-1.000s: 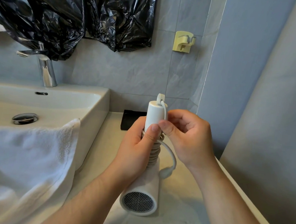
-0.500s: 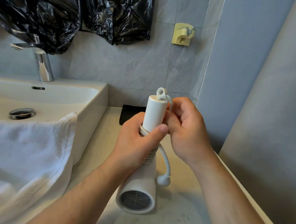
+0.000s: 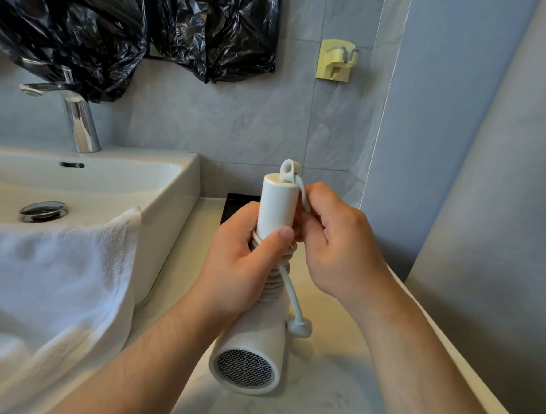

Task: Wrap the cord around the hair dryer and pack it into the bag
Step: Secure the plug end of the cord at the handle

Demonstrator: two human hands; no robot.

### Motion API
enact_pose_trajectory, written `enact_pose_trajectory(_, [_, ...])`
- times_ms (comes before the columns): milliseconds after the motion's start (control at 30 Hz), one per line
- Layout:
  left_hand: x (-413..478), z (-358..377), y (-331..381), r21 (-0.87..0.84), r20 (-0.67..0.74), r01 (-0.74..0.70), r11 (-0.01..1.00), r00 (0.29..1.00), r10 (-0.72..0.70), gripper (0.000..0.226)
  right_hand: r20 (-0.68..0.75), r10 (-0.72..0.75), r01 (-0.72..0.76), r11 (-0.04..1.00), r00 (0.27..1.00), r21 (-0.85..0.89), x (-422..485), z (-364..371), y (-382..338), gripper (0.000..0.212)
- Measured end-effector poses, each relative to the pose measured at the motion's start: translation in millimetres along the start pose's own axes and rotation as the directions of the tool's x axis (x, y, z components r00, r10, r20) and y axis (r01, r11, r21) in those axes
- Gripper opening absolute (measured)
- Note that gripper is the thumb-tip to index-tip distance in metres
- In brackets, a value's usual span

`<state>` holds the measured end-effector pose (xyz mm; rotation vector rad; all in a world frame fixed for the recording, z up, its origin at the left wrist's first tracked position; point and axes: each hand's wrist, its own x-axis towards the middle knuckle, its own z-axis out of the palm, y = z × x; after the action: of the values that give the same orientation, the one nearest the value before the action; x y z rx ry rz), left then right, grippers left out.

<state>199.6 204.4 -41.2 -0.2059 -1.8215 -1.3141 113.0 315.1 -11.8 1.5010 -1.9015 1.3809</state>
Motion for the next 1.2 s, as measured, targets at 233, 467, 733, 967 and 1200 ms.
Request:
enact_pose_trajectory(233, [-3, -8, 1, 0.005, -0.022, -0.008, 1.000, 1.000, 0.008, 0.029, 0.121, 0.184, -0.211, 0.941, 0.975, 0.267, 1, 2, 5, 0.019])
enact_pose_trajectory(467, [2, -11, 6, 0.058, -0.017, 0.005, 0.998, 1.000, -0.004, 0.037, 0.077, 0.160, -0.174, 0.957, 0.984, 0.231, -3, 5, -1, 0.015])
enact_pose_trajectory(733, [7, -13, 4, 0.068, 0.130, 0.022, 0.997, 0.991, -0.030, 0.026, -0.060, 0.174, -0.156, 0.959, 0.983, 0.238, -6, 13, 2, 0.010])
enact_pose_trajectory(967, [6, -15, 1, 0.037, 0.149, 0.030, 0.999, 0.988, -0.036, 0.032, -0.196, -0.015, 0.035, 0.994, 0.980, 0.099, -7, 14, -1, 0.008])
enact_pose_trajectory(1200, [3, -17, 4, -0.027, 0.148, 0.048, 0.998, 0.988, -0.044, 0.029, 0.182, 0.116, -0.201, 0.794, 0.976, 0.574, -1, -2, -1, 0.019])
